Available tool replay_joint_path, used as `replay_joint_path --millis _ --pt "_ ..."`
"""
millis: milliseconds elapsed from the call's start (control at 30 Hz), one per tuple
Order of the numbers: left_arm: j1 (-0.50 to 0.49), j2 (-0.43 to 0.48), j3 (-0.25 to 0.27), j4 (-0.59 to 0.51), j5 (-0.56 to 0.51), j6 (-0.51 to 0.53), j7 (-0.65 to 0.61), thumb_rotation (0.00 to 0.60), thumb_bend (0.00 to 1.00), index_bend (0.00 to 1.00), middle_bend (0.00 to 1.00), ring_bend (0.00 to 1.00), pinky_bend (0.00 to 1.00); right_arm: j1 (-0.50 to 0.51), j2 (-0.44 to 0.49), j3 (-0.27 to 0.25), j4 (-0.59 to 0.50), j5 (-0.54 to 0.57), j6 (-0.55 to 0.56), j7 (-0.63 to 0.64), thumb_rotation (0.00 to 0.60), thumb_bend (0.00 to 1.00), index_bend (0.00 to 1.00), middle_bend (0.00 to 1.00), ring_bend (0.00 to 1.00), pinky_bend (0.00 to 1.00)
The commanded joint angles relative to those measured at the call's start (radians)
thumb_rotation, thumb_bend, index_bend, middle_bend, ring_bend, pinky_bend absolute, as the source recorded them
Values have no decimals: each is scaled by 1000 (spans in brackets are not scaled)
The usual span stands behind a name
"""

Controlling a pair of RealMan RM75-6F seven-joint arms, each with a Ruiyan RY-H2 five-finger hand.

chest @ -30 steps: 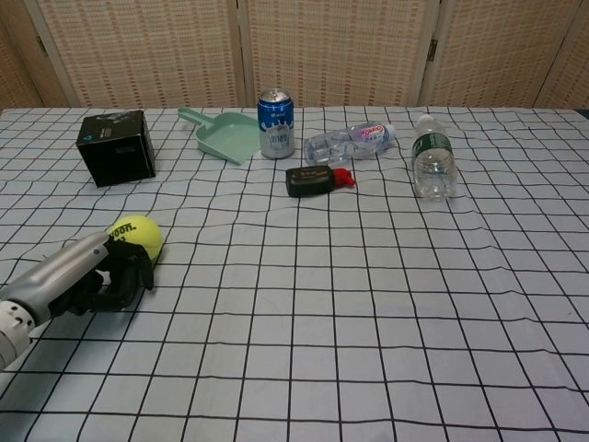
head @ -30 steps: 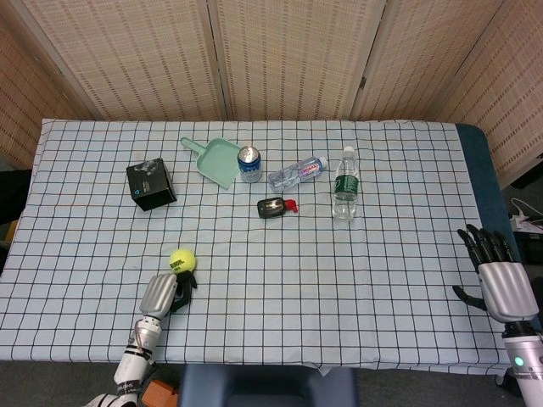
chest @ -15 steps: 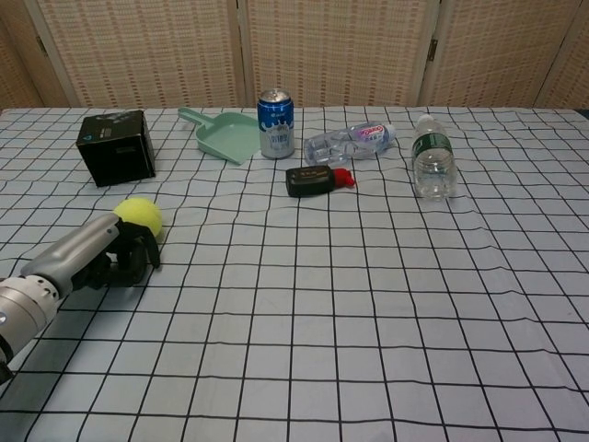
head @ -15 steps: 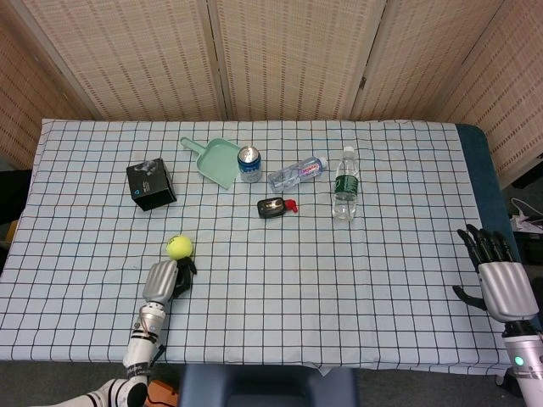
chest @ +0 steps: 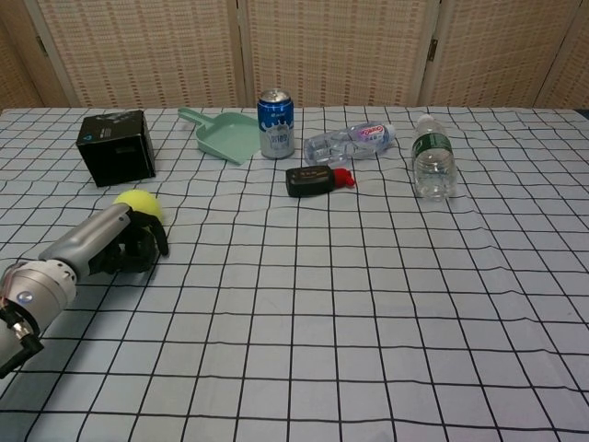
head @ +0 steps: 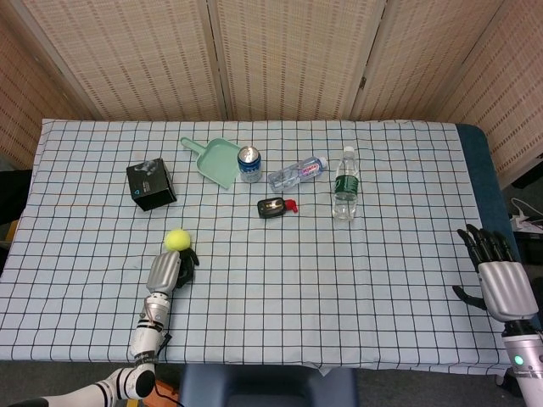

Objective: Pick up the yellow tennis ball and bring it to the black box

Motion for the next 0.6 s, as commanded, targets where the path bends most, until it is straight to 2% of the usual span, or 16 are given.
replay_joint_path --millis 33,600 --pt "-17 -2 -6 23 -2 -9 10 600 735 548 632 627 907 0 0 0 0 0 -1 1 600 107 34 0 0 0" --pt "-104 -19 -54 104 -51 -64 57 600 737 545 631 627 906 3 0 -1 2 7 -10 0 600 107 34 0 0 0"
